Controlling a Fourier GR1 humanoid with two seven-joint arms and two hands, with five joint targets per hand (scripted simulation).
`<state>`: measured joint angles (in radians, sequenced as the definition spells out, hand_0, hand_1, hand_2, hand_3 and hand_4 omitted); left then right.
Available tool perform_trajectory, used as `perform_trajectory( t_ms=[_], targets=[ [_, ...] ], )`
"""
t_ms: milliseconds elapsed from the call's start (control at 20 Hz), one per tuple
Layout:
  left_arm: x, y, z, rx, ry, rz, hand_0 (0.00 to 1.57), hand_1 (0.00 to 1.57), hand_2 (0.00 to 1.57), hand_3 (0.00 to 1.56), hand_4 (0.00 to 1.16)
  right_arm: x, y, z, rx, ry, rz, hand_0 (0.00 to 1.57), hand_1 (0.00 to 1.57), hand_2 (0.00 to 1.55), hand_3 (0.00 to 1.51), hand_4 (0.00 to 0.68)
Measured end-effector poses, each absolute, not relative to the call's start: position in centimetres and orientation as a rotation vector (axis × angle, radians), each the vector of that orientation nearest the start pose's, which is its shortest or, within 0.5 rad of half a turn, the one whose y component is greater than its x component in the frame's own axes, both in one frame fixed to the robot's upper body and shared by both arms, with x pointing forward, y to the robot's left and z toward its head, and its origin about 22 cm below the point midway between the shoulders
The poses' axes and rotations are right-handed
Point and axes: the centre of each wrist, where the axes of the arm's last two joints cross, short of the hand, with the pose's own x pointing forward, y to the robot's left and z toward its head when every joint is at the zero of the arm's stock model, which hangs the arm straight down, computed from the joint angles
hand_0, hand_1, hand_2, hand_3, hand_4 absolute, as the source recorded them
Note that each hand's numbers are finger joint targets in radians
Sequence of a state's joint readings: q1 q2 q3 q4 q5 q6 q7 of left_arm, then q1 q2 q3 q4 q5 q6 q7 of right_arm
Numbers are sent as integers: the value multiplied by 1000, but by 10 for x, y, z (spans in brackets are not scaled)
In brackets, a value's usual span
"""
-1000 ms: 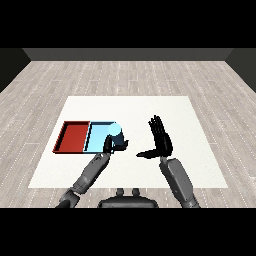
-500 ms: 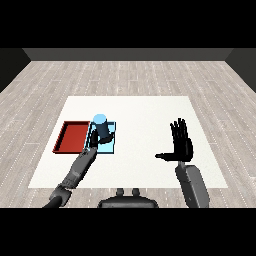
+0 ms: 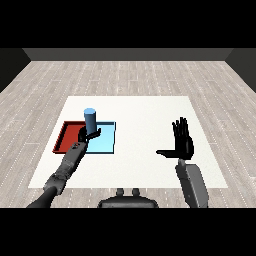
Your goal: Pick the blue can and put it in the blue box
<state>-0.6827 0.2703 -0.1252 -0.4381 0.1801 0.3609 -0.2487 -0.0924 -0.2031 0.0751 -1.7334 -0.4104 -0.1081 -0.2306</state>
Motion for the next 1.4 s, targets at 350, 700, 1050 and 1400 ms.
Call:
perform_trajectory(
  t_ms=[350, 700, 1050, 1400],
  targets=[
    [373, 271, -55, 563, -1153, -161, 1571, 1571, 1467, 1188, 938, 263, -243, 50, 217, -1953, -206, 0, 0, 0, 0, 0],
    [368, 261, -68, 591, -1026, -256, 1537, 1537, 1418, 337, 835, 269, -250, 38, 214, -1934, -217, 0, 0, 0, 0, 0],
    [370, 260, -66, 572, -999, -285, 0, 0, 0, 0, 588, 270, -252, 29, 217, -1934, -222, 0, 0, 0, 0, 0],
    [367, 245, -73, 622, -1001, -259, 0, 0, 0, 0, 0, 266, -245, 35, 244, -1942, -237, 0, 0, 0, 0, 0]
  ],
)
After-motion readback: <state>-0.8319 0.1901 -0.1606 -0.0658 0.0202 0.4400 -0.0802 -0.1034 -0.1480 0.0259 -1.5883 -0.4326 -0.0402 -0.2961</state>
